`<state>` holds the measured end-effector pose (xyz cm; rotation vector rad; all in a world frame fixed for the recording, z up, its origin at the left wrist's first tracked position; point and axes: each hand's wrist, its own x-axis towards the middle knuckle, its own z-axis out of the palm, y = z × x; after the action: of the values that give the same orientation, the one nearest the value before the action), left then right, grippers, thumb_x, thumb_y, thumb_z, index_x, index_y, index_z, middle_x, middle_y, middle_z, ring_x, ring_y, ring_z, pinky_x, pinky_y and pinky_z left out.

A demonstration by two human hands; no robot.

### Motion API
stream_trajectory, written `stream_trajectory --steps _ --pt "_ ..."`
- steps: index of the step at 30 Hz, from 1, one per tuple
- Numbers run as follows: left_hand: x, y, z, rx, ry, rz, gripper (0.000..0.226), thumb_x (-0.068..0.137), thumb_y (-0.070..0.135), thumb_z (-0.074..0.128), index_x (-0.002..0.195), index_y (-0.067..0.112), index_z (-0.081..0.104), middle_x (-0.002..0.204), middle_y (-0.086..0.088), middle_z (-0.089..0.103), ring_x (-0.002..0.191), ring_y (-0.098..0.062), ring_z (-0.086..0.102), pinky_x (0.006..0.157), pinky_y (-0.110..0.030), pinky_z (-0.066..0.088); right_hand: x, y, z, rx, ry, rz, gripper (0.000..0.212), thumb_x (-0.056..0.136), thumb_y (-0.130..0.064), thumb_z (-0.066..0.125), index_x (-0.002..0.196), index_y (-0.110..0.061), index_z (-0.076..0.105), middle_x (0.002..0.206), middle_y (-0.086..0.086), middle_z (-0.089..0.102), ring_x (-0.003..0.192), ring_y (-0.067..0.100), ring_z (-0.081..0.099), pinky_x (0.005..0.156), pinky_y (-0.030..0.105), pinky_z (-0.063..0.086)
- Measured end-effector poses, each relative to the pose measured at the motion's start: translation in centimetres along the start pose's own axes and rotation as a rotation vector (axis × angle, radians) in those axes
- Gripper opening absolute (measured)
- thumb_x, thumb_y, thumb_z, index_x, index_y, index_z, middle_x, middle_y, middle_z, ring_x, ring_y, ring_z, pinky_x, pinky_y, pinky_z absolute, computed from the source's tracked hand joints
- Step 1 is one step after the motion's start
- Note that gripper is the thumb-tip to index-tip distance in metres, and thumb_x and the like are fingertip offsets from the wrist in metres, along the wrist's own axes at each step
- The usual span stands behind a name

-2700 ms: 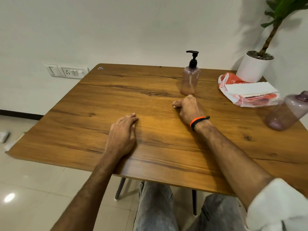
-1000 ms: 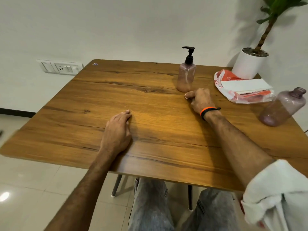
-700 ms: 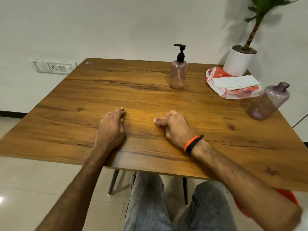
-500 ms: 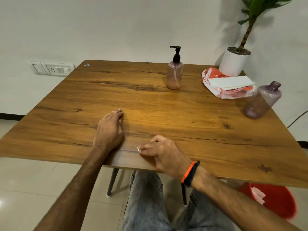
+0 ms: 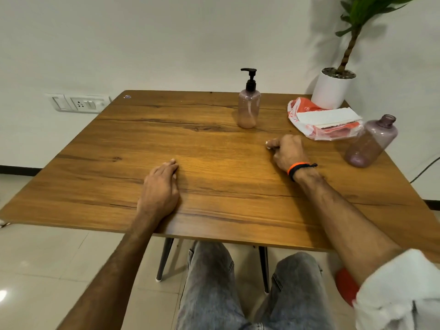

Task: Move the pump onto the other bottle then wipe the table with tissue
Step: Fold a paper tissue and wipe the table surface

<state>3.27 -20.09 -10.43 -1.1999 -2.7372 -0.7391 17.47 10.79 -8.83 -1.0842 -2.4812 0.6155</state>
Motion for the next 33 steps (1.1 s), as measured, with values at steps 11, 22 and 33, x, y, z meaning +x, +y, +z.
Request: stream_trajectory --steps 11,22,33 --pt "-0.3 -0.1 0.4 0.026 -0.002 0.009 0.042 0.099 0.020 0.040 0.138 0.007 0.049 0.147 -0.010 0.047 0.135 -0.028 0.041 0.115 -0.044 0.028 -18.8 -6.5 0.0 0.083 -0.301 -0.554 0.032 0.085 -0.006 0.060 0.114 -0.017 0.071 0.117 -0.006 0.069 0.098 0.016 0.053 0.086 0.020 0.043" --pt "-1.4 0.7 0.6 0.026 0.008 0.029 0.040 0.098 0.016 0.043 0.137 0.006 0.051 0.147 -0.011 0.047 0.134 -0.029 0.042 0.115 -0.043 0.028 -3.6 3.1 -1.9 0.017 0.060 0.058 0.048 0.072 0.006 0.053 0.105 -0.023 0.074 0.118 0.008 0.067 0.113 0.017 0.060 0.112 0.021 0.031" --pt "-1.6 0.8 0.4 0.013 0.004 0.002 0.040 0.099 0.018 0.043 0.137 0.007 0.051 0.147 -0.009 0.047 0.134 -0.028 0.041 0.115 -0.044 0.028 -21.2 -5.9 0.0 0.046 -0.178 -0.462 0.044 0.082 0.004 0.057 0.117 -0.019 0.068 0.120 -0.008 0.067 0.101 0.010 0.050 0.087 0.014 0.036"
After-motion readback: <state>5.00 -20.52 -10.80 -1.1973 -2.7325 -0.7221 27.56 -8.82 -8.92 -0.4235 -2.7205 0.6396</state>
